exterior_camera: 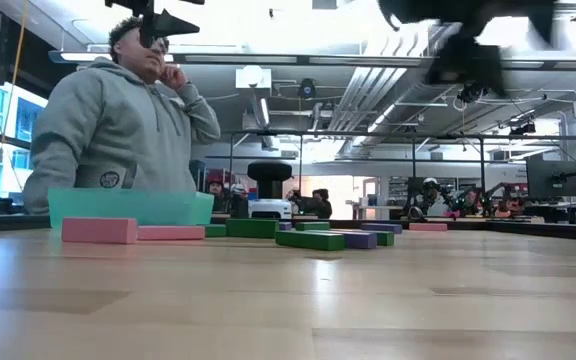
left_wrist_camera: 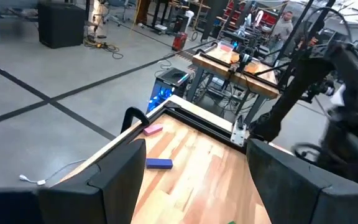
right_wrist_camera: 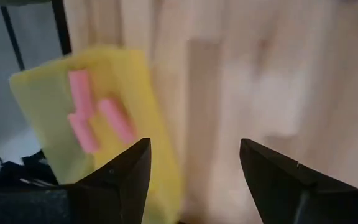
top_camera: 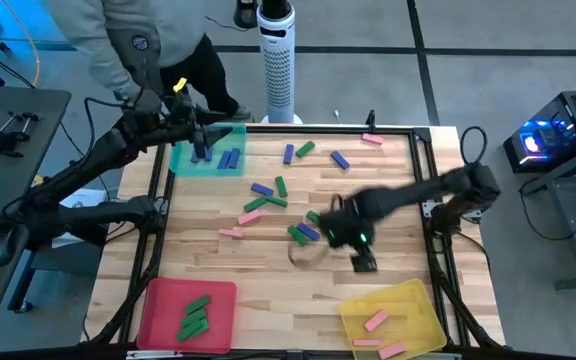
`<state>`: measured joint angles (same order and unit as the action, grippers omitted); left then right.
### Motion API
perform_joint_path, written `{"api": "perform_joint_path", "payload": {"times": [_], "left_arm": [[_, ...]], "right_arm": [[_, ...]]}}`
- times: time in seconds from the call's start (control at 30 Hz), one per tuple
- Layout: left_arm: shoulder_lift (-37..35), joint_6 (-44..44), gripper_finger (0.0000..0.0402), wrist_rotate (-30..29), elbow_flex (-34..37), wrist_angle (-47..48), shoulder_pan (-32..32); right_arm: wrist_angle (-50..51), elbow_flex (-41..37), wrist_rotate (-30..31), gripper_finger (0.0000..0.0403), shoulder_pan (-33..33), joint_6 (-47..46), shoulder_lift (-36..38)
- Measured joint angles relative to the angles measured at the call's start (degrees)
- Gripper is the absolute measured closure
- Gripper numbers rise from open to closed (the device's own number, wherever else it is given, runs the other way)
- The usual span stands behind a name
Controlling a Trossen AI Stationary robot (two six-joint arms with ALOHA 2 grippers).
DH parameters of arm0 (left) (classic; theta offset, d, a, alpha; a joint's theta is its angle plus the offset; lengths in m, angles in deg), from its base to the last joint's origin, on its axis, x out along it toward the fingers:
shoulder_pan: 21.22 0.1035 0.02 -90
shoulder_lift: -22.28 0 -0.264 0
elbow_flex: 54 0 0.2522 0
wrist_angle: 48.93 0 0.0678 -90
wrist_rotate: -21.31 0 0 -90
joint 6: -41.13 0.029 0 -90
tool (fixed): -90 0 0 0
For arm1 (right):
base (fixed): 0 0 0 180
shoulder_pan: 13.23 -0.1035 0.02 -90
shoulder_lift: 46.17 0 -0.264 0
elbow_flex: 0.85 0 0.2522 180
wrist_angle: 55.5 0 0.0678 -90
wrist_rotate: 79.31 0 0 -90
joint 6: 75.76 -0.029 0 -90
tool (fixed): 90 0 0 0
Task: Sort blocks
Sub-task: Adjust the yellow bin
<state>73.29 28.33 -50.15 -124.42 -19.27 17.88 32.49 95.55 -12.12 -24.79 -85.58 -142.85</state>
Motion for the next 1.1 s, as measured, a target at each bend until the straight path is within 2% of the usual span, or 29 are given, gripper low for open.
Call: {"api": "perform_joint_path", "payload": {"times": [0.13, 0.27, 0.5, 0.67, 0.93, 1.0, 1.1], "left_arm": [[0.6, 1.8, 0.0133, 0.0, 0.0, -0.5, 0.1], [1.8, 2.4, 0.0133, 0.5, 0.0, -0.8, 0.0], [4.6, 1.0, 0.0133, 0.7, 0.0, -1.0, 0.0], [5.7, -0.5, 0.0133, 0.7, 0.0, -3.6, -0.1], [5.7, -0.6, 0.0133, 0.7, 0.0, -6.0, -0.1], [5.7, -0.6, 0.0133, 0.7, 0.0, -6.2, -0.1], [5.7, -0.6, 0.0133, 0.7, 0.0, -6.4, -0.1]], "right_arm": [[-9.0, -8.4, -3.9, 0.0181, -7.9, -9.6, 2.9], [-14.7, -13.2, -4.3, 0.0181, -13.9, -13.1, 2.8], [-21.7, -21.9, -1.7, 0.0194, -17.1, -21.7, 2.6], [-20.7, -26.8, -0.7, 0.0259, -16.7, -25.2, 2.6], [-11.7, -29.6, 0.4, 0.0387, -16.7, -20.2, 2.6], [-9.8, -30.1, 0.3, 0.0398, -16.7, -19.6, 2.7], [-8.6, -30.7, 0.0, 0.0392, -17.3, -19.7, 3.9]]}}
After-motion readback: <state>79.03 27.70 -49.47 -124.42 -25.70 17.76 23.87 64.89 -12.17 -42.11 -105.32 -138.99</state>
